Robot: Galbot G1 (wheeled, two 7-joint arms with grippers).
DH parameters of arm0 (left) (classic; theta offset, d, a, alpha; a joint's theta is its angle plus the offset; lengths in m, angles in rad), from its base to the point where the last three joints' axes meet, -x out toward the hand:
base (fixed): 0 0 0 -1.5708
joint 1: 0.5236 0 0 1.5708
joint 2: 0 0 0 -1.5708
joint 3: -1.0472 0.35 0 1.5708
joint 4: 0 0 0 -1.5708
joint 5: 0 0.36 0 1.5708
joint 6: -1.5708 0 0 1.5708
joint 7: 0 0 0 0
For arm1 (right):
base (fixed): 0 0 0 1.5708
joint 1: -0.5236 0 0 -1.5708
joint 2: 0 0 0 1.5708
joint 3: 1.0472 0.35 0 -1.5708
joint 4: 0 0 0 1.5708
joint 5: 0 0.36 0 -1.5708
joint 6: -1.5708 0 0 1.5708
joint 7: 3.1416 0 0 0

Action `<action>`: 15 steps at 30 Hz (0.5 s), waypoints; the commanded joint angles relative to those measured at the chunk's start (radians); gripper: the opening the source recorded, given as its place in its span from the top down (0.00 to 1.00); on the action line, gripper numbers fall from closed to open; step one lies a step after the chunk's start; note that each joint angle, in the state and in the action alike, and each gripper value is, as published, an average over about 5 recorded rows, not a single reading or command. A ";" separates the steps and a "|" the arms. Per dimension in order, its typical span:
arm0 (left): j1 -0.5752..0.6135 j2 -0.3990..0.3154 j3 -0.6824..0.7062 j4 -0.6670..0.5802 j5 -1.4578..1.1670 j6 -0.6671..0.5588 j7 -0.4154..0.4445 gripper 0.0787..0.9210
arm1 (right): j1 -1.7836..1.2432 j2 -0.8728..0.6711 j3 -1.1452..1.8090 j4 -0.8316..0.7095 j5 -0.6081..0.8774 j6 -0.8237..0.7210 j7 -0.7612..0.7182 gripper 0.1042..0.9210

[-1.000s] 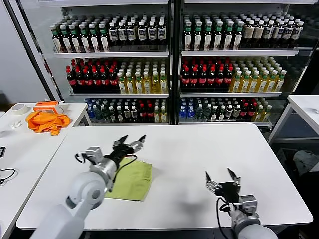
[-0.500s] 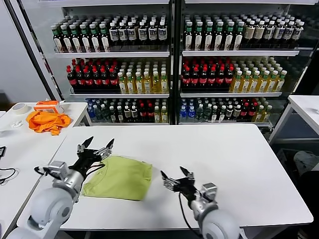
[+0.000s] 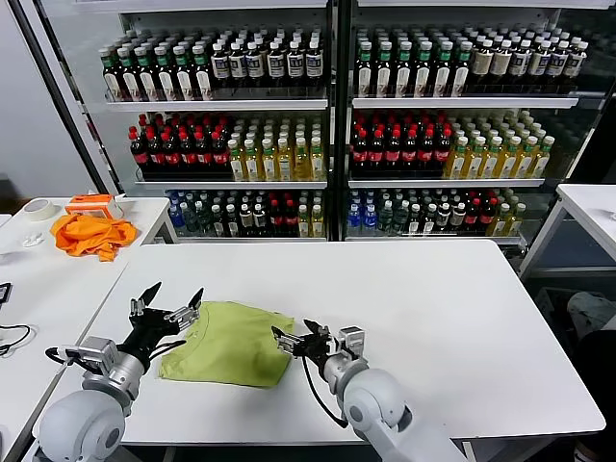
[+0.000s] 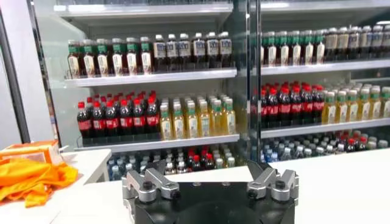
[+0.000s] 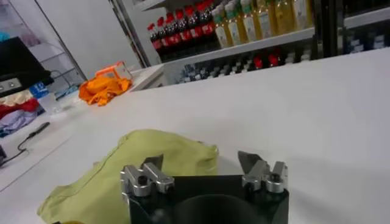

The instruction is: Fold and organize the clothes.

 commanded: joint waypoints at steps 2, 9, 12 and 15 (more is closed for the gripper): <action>0.050 -0.007 -0.027 -0.006 0.063 -0.007 0.008 0.12 | 0.098 0.055 -0.036 -0.179 0.029 0.008 -0.007 0.27; 0.058 -0.015 -0.023 -0.009 0.083 -0.011 0.008 0.12 | 0.092 0.064 -0.033 -0.182 0.026 0.016 -0.039 0.53; 0.061 -0.017 -0.022 -0.008 0.088 -0.011 0.008 0.12 | 0.091 0.068 -0.032 -0.180 0.025 0.036 -0.058 0.63; 0.066 -0.020 -0.021 -0.010 0.092 -0.010 0.008 0.12 | 0.089 0.067 -0.022 -0.167 0.031 0.047 -0.047 0.74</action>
